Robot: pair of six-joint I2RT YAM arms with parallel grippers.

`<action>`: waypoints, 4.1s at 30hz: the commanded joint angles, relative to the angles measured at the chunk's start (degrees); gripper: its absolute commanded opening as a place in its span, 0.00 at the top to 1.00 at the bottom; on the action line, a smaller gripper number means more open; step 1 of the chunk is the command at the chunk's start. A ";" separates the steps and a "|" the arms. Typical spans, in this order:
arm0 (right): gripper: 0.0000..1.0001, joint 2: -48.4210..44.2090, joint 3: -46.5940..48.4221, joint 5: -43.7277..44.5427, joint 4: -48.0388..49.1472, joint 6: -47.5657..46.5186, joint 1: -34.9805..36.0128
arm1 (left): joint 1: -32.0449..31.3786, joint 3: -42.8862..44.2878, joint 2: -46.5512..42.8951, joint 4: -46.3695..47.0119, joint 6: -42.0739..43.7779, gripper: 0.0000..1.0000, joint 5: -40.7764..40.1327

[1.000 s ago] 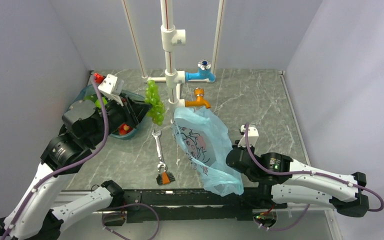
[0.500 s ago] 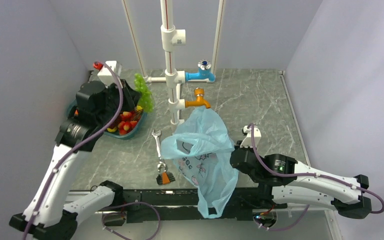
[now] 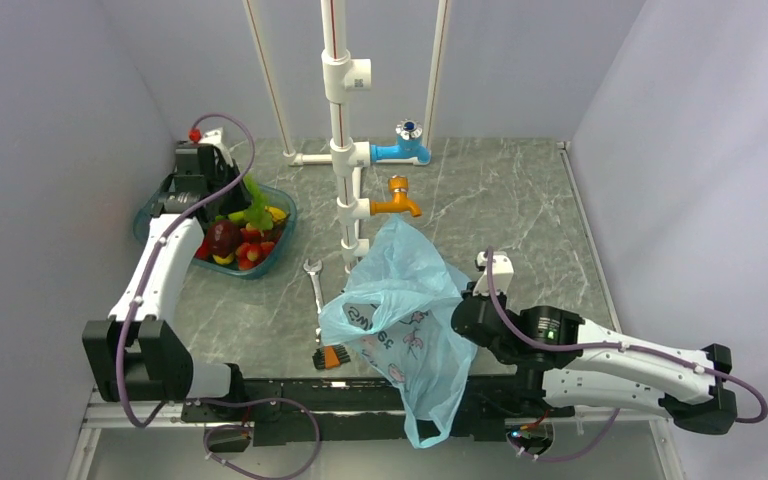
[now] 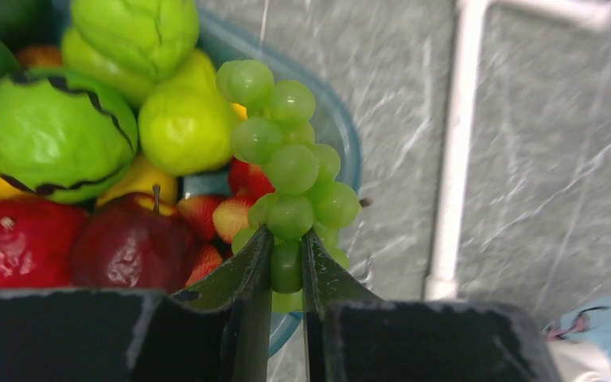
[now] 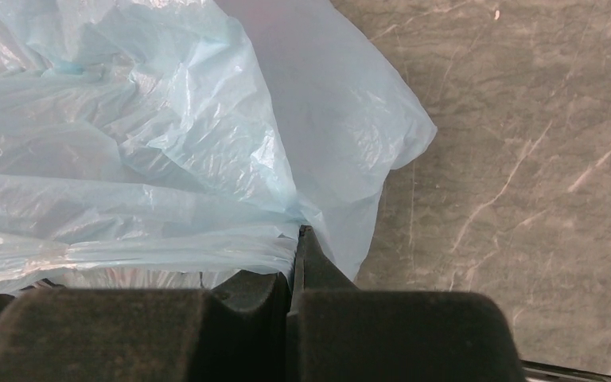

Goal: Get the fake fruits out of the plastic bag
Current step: Place the fake fruit in the bin, then place the plastic bag at the center of the board.

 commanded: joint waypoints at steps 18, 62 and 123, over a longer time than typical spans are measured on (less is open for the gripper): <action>1.00 -0.68 5.96 -2.83 -2.57 1.41 -0.08 | 2.27 2.23 9.85 -3.23 9.42 1.00 -2.66; 1.00 1.48 13.80 4.32 -15.67 5.43 -0.18 | 2.21 -0.44 1.94 -0.98 10.34 0.28 2.15; 0.01 31.44 26.96 -8.90 8.37 -26.78 -45.14 | -4.65 -10.56 -16.44 11.64 13.22 0.15 7.80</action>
